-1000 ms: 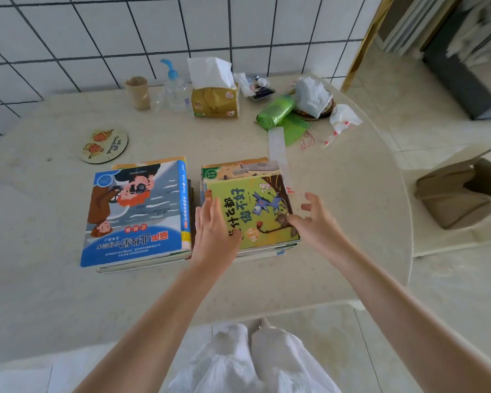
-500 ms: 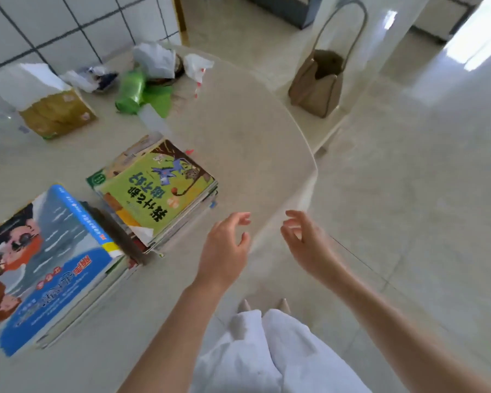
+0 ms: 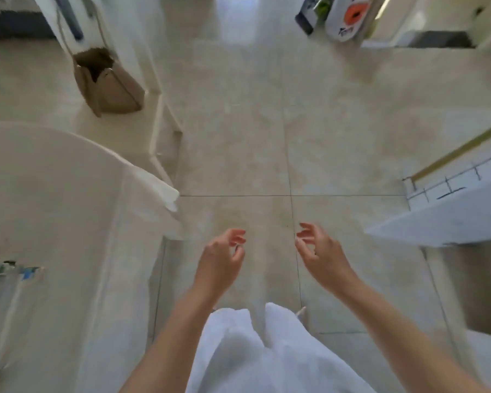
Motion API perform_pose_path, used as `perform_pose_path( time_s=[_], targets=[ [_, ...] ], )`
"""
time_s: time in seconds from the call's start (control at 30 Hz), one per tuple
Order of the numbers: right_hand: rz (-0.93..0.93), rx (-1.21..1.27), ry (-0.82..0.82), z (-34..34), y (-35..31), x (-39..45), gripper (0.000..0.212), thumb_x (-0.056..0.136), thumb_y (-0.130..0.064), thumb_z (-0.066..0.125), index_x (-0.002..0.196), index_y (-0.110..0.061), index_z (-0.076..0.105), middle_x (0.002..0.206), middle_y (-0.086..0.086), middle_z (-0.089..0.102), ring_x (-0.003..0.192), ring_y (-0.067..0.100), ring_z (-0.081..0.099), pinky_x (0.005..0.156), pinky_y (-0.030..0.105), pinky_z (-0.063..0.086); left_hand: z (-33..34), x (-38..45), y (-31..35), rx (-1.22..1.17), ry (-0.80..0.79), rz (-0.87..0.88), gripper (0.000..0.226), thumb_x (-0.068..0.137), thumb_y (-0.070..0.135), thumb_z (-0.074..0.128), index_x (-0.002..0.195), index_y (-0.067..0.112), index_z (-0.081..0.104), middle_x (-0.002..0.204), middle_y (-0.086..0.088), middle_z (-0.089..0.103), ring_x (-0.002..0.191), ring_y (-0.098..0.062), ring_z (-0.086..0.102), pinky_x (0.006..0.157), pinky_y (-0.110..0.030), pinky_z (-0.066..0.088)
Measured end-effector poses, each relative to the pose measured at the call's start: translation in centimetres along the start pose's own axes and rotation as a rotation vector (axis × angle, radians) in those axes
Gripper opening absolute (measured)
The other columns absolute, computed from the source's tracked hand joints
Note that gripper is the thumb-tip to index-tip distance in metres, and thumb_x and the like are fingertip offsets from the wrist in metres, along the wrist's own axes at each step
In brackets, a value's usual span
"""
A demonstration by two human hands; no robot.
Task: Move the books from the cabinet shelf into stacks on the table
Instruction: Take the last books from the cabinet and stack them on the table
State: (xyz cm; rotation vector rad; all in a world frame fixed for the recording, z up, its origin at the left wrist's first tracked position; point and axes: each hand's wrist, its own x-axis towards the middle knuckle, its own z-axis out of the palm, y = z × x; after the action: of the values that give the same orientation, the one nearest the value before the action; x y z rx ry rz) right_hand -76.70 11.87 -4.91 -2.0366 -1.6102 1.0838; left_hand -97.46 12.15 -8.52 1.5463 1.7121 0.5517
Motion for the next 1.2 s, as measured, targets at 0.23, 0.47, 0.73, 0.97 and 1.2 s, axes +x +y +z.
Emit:
perform_pose_path(
  time_s=[0.23, 0.47, 0.73, 0.97, 1.2],
  targets=[
    [0.192, 0.081, 0.125, -11.1, 14.2, -2.3, 0.036, 0.094, -0.016, 0.055, 0.129, -0.01, 0.051, 0.113, 0.004, 0.065, 0.104, 0.017, 0.061, 0.086, 0.024, 0.042, 16.1, 2.9, 12.0, -0.002, -0.252, 0.165, 0.03, 0.087, 0.006, 0.058, 0.114, 0.018, 0.066, 0.095, 0.008, 0.071, 0.087, -0.01, 0.063, 0.085, -0.027, 0.049],
    [0.359, 0.203, 0.305, -21.4, 23.5, -2.6, 0.036, 0.095, -0.019, 0.052, 0.131, -0.013, 0.049, 0.116, 0.001, 0.062, 0.106, 0.014, 0.057, 0.086, 0.022, 0.041, 28.0, 6.1, 23.4, 0.042, -0.472, 0.333, 0.028, 0.087, 0.011, 0.059, 0.111, 0.025, 0.065, 0.09, 0.014, 0.069, 0.089, -0.012, 0.065, 0.086, -0.036, 0.053],
    [0.504, 0.428, 0.473, -29.6, 28.9, 0.7, 0.034, 0.096, -0.02, 0.052, 0.129, -0.016, 0.051, 0.118, 0.0, 0.063, 0.106, 0.012, 0.057, 0.079, 0.018, 0.043, 34.4, 15.9, 37.5, 0.248, -0.716, 0.556, 0.026, 0.089, 0.01, 0.058, 0.111, 0.021, 0.066, 0.106, 0.005, 0.07, 0.1, -0.016, 0.063, 0.089, -0.026, 0.047],
    [0.641, 0.603, 0.619, -36.7, 31.2, 6.7, 0.031, 0.095, -0.028, 0.054, 0.125, -0.02, 0.054, 0.117, -0.004, 0.059, 0.105, 0.011, 0.056, 0.071, 0.018, 0.043, 40.5, 23.8, 50.1, 0.226, -0.786, 0.704, 0.023, 0.094, 0.011, 0.055, 0.114, 0.014, 0.066, 0.11, 0.006, 0.066, 0.094, -0.012, 0.062, 0.075, -0.021, 0.044],
    [0.729, 0.878, 0.599, -42.9, 31.6, 13.2, 0.063, 0.085, -0.046, 0.063, 0.138, -0.017, 0.043, 0.117, -0.003, 0.059, 0.111, 0.02, 0.06, 0.101, 0.041, 0.048, 47.8, 26.4, 58.3, 0.26, -1.047, 0.821, 0.023, 0.087, 0.035, 0.055, 0.1, 0.023, 0.07, 0.092, 0.01, 0.069, 0.09, -0.015, 0.066, 0.088, -0.043, 0.054]
  ],
)
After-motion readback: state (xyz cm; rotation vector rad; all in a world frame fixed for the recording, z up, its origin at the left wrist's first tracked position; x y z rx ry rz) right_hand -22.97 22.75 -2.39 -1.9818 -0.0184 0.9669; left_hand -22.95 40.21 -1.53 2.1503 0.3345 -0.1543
